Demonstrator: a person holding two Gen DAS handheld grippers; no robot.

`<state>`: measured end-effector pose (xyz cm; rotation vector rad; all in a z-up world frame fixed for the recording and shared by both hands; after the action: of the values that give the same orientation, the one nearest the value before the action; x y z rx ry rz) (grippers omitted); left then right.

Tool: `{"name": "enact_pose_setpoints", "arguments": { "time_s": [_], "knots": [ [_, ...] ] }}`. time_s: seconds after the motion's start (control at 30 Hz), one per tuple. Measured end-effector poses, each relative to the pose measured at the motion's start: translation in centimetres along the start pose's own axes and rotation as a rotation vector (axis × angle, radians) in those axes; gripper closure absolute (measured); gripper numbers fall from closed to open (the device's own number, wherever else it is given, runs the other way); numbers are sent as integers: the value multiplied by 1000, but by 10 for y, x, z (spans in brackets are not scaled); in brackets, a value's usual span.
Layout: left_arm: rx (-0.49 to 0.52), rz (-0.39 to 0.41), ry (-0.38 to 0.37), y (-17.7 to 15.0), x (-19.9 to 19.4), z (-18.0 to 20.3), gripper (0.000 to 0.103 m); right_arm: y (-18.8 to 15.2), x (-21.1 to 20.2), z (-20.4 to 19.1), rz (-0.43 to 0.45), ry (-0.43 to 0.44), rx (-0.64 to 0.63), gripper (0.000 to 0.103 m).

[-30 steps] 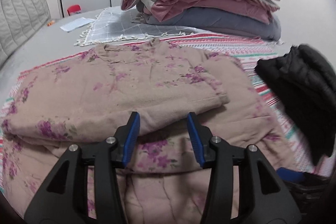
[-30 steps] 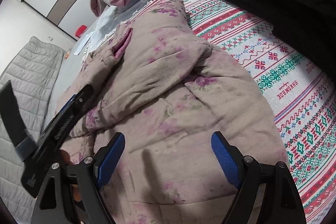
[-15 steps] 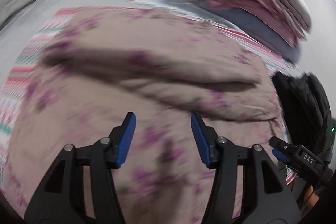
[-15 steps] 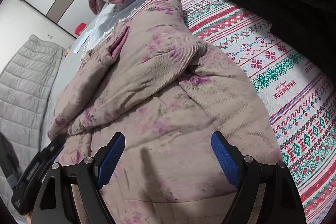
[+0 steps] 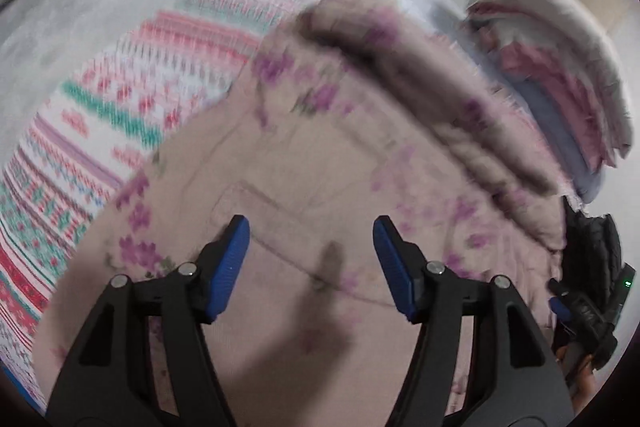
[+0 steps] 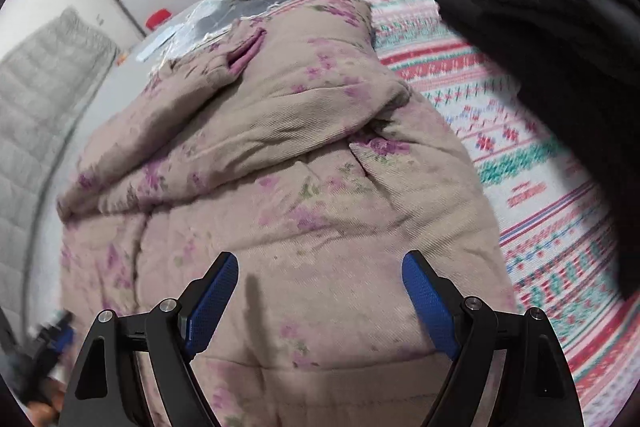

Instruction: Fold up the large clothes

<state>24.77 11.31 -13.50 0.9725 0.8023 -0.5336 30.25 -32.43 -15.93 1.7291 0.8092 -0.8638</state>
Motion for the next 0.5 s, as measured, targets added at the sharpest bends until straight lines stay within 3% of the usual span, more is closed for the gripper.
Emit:
{"name": "enact_pose_setpoints", "arguments": {
  "time_s": [0.07, 0.2, 0.37, 0.5],
  "knots": [
    [50, 28, 31, -2, -11, 0, 23, -2, -7, 0, 12, -5, -28, 17],
    [37, -11, 32, -10, -14, -19, 23, -8, -21, 10, 22, 4, -38, 17],
    [-5, 7, 75, -4, -27, -65, 23, -12, -46, 37, 70, -49, -63, 17],
    [-40, -19, 44, -11, -33, -91, 23, -11, -92, 52, 248, -67, -112, 17]
  ]
}}
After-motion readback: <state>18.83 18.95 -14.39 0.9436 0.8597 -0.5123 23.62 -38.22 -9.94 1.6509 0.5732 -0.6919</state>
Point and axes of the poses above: each gripper's, at about its wrist camera, not at the fingertips, and x roughly the way its jaws point, z to its right, y to its top, the point moved 10 cm from there along x, roughly the way its jaws point, and after that the axes turned 1 degree about x, right-handed, at the moved point
